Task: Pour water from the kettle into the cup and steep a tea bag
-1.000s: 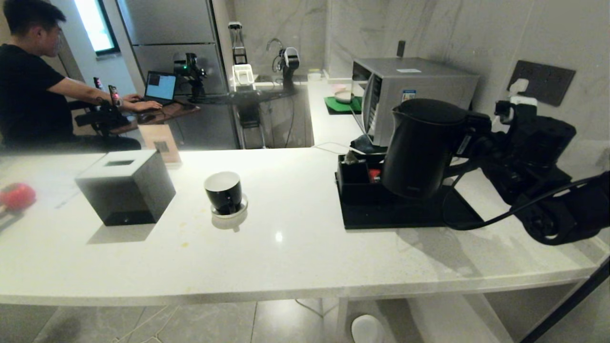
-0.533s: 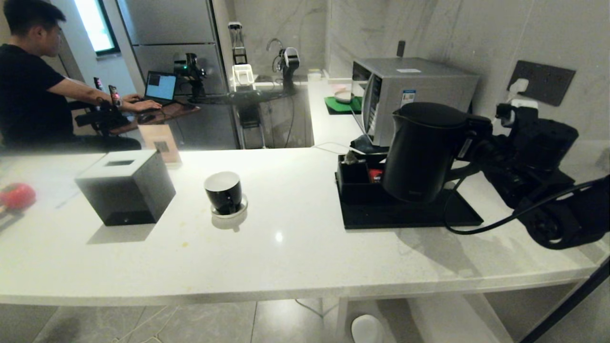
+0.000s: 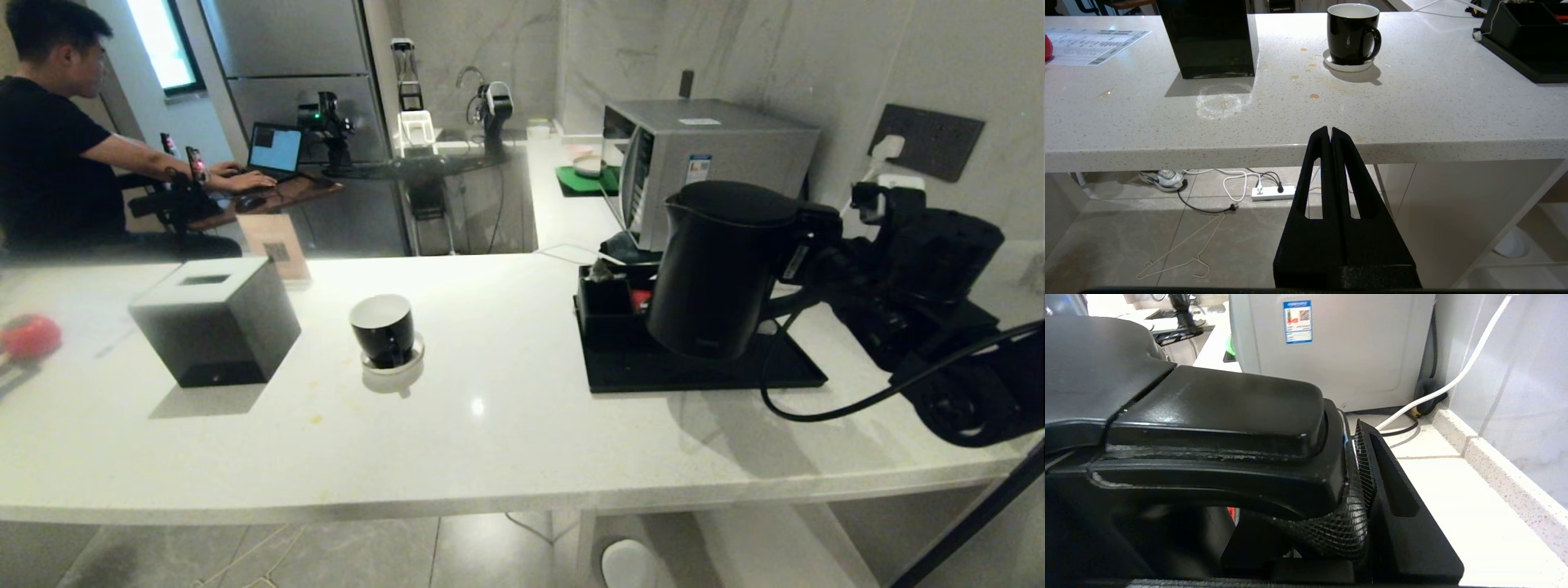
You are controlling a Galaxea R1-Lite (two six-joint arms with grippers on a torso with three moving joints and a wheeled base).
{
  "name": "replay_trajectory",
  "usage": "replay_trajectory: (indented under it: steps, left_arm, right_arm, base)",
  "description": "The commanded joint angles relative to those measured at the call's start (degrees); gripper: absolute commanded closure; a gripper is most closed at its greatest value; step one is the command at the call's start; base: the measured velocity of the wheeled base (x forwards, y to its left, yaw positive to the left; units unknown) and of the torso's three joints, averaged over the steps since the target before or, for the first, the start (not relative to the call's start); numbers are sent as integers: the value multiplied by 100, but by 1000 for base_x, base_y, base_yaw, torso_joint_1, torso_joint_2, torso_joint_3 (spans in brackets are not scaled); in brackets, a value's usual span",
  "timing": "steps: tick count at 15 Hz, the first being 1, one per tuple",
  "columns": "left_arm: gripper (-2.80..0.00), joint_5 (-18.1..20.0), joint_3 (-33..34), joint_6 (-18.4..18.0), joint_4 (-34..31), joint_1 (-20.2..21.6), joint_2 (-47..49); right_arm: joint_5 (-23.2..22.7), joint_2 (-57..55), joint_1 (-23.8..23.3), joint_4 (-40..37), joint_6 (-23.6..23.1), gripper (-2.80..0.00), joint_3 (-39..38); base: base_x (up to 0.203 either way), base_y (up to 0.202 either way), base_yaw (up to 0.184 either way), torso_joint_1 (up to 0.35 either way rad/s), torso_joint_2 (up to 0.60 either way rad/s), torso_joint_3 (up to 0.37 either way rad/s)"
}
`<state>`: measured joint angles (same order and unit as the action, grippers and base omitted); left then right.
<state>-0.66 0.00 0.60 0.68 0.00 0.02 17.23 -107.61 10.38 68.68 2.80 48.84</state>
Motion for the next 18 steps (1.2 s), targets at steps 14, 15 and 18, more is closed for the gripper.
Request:
replay_trajectory:
  steps: [14, 15, 18]
  left_arm:
    - [0, -4, 0, 2, 2, 0, -2]
    - [0, -4, 0, 2, 2, 0, -2]
    - [0, -4, 0, 2, 2, 0, -2]
  right_arm:
    - [18, 285, 245, 40, -8, 0, -279]
    - [18, 302, 245, 40, -8, 0, -288]
    - [18, 311, 245, 40, -8, 0, -289]
  base:
    - [1, 6, 1, 0, 0, 0]
    - [3, 133, 6, 8, -2, -1]
    - [0, 189, 0, -1, -2, 5]
